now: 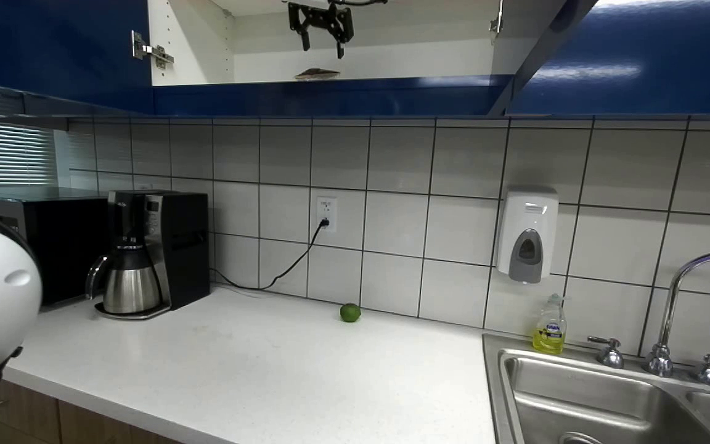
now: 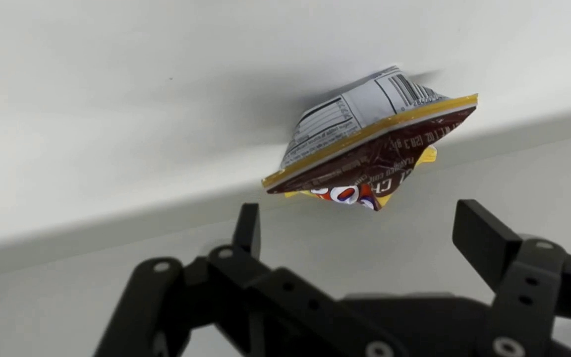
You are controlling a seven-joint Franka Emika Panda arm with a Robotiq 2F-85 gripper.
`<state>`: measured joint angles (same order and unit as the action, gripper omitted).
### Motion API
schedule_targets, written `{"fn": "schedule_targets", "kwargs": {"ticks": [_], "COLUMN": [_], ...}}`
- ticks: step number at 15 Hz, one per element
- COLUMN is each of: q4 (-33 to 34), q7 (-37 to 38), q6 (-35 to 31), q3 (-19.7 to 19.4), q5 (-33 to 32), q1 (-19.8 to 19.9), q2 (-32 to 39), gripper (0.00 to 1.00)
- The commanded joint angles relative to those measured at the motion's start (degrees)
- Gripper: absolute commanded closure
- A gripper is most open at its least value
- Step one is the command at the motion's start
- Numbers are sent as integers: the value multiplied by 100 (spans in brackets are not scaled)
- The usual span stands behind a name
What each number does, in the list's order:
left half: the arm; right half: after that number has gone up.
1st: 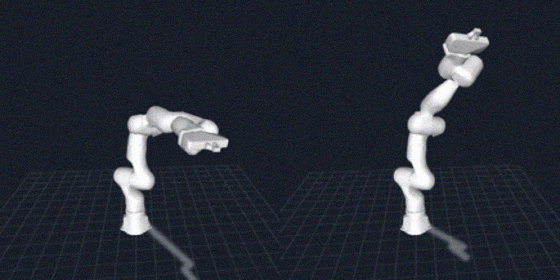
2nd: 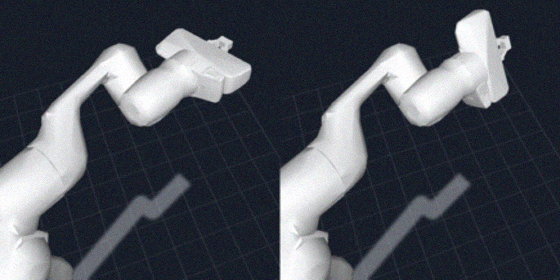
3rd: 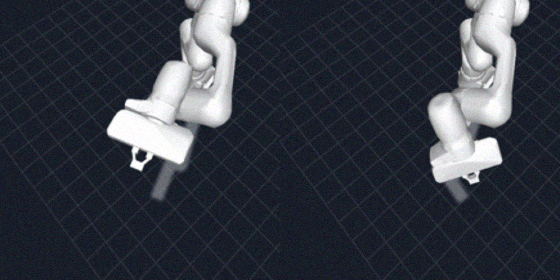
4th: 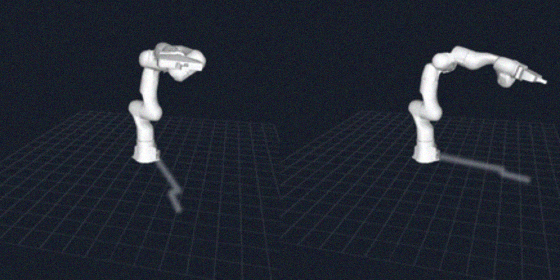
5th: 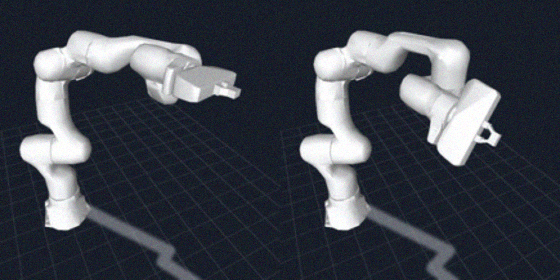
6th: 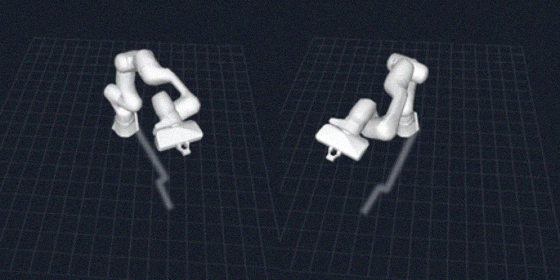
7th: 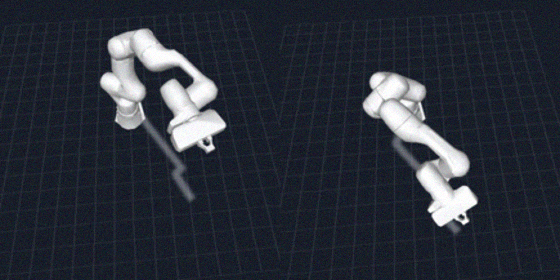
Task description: Put the packet in the open cabinet.
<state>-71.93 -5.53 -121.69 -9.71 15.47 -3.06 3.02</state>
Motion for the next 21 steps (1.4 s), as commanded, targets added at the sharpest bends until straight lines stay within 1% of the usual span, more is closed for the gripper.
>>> {"fn": "schedule_targets", "kwargs": {"ticks": [1,7,9,11,13,14,17,21], "q4": [-371,-1159,-1456,-1767,-2064,-2143,-2512,-3020], "q7": [-29,-85,-68,-77,-16,-4,-19,-8], "q6": [-18,98,272,568,1010,1297,1960,2608], "q3": [16,31,43,67,124,296,395,515], "q5": [30,-64,-172,-299,-537,-620,-778,-902], "q1": [-19,-43,-36,-29,-14,173,173,160], "q2": [-384,-1124,-1438,-1784,-2140,-2268,-2684,-3016], "gripper": [0,0,0,0,0,0,0,0]}}
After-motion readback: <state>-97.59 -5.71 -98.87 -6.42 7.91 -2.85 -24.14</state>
